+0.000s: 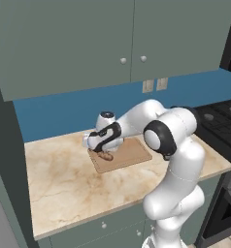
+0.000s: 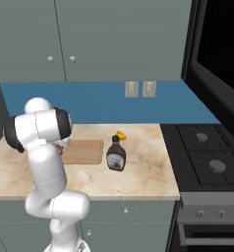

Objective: Retrieve the reheated potato from the microwave, then place the potato, cheese, and condiment on the cutting board.

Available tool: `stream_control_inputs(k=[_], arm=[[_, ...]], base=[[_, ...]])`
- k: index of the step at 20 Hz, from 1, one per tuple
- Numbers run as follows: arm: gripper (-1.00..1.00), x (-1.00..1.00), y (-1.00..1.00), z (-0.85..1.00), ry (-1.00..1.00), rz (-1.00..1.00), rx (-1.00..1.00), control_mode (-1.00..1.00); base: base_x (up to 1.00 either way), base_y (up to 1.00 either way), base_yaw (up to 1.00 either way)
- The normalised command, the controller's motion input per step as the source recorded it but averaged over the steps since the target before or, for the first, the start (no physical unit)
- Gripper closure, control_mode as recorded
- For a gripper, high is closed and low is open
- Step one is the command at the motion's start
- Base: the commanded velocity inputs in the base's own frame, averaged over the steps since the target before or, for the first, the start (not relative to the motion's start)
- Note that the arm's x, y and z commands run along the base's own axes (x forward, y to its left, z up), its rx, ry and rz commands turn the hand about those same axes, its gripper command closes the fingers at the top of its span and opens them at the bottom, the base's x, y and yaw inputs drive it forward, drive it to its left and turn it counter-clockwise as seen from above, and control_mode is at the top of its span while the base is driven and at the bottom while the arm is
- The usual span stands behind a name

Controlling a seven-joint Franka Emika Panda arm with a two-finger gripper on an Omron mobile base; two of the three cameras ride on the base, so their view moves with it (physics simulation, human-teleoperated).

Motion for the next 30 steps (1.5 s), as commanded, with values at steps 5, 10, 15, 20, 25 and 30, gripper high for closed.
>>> stream_control_inputs(k=[5, 10, 15, 20, 25, 30], arm=[[-1.0, 0.02, 0.0, 0.37, -0.04, -0.12, -0.04, -1.0], [-1.0, 0.01, 0.0, 0.51, 0.0, -0.13, -0.02, -1.0], [-1.0, -0.02, -0.06, 0.45, 0.0, -0.12, -0.04, -1.0], [-1.0, -0.27, -0.2, 0.17, 0.0, -0.11, -0.07, -1.0], [-1.0, -0.42, -0.26, 0.01, 0.0, -0.1, -0.04, -1.0], [-1.0, -0.42, -0.28, 0.05, 0.0, -0.05, 0.0, -1.0]], base=[[0.0, 0.0, 0.0], [0.0, 0.0, 0.0], [0.0, 0.0, 0.0], [0.0, 0.0, 0.0], [0.0, 0.0, 0.0], [0.0, 0.0, 0.0]])
